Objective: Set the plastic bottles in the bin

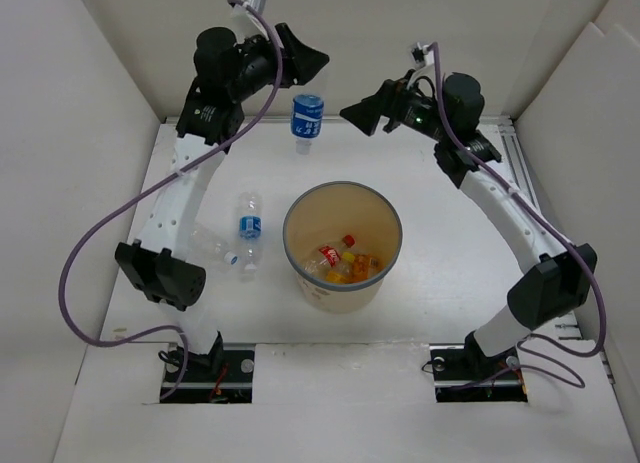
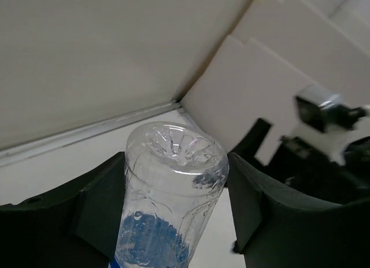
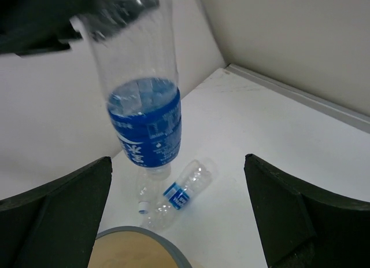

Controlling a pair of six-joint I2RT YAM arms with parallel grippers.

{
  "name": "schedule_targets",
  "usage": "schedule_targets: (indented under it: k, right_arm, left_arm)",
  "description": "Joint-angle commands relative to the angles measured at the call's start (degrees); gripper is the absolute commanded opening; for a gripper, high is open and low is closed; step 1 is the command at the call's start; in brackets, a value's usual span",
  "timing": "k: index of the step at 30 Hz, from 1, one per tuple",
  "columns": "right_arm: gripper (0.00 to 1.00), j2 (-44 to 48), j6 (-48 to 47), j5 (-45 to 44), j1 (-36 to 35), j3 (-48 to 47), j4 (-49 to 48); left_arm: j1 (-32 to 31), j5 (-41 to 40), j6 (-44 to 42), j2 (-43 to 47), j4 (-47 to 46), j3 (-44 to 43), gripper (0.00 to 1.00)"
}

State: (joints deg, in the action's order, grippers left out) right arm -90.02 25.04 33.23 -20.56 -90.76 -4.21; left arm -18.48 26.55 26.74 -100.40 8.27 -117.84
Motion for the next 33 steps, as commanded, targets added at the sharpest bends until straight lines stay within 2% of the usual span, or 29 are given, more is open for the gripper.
schedule_targets:
  k: [1, 6, 11, 15, 16, 18, 19, 22, 23, 24, 25, 26, 28, 32, 33]
  right_arm:
    - [1.0, -0.42, -1.92, 4.11, -4.13, -2.93, -5.63]
    - [1.0, -1.56, -3.86, 4.64, -9.84, -2.93, -10.02]
    - [1.0, -3.32, -3.33, 6.14, -11.79, -2.4, -15.3]
    - [1.0, -4.73, -2.71, 2.72, -13.71, -2.93, -15.83]
    - [0.97, -5.25, -2.71, 1.06, -14.33, -3.54, -15.83]
    - [0.7, -6.13, -2.71, 1.04, -14.34, -4.34, -16.36]
    - [0.46, -6.13, -2.19, 1.04, -14.86, -4.34, -16.36]
    - [0.19, -6.13, -2.19, -0.27, -15.39, -3.81, -17.67]
    - [0.11, -6.13, -1.66, -0.8, -15.39, -3.81, -17.68]
    - [0.02, -6.13, -1.66, -0.8, -15.39, -3.29, -17.68]
    - [0.0, -4.39, -1.66, -0.8, -15.39, -2.41, -16.89]
    - [0.0, -3.16, -1.66, -0.8, -15.39, -1.36, -16.89]
    - [0.0, 2.0, -2.44, -3.52, -15.91, 3.47, -15.13]
    - [0.0, 12.37, -5.17, -9.23, -17.15, 14.36, -12.67]
    - [0.0, 14.32, -5.17, -10.02, -18.11, 16.65, -12.06]
  left_arm:
    - [0.02, 4.56, 4.01, 5.2, -10.02, 0.6, 0.0]
    - [0.02, 7.29, 8.93, 8.2, -14.86, 3.4, 0.0]
    - [0.02, 8.79, 11.67, 12.33, -19.78, 8.32, 0.0]
    - [0.02, 11.94, 14.64, 14.25, -22.32, 12.09, 0.0]
    - [0.02, 12.47, 15.35, 15.05, -23.64, 13.59, 0.0]
    - [0.02, 12.48, 16.85, 17.42, -26.19, 16.75, 0.0]
    - [0.02, 12.48, 16.85, 17.95, -26.2, 17.55, 0.0]
    - [0.02, 13.0, 16.85, 17.96, -24.45, 18.09, 0.0]
    - [0.02, 13.01, 16.85, 17.96, -24.44, 18.09, 0.05]
    - [0.02, 13.01, 16.85, 18.48, -23.57, 18.09, 0.17]
    - [0.02, 12.4, 15.46, 19.09, -21.56, 18.61, 0.39]
    - [0.02, 10.04, 14.31, 19.71, -19.89, 18.61, 0.99]
    - [0.02, 5.91, 10.89, 21.9, -15.24, 18.0, 1.0]
    - [0.72, -9.02, 3.94, 25.68, -1.02, 16.86, 1.0]
    - [1.42, -15.15, 3.41, 25.69, 1.46, 16.86, 1.0]
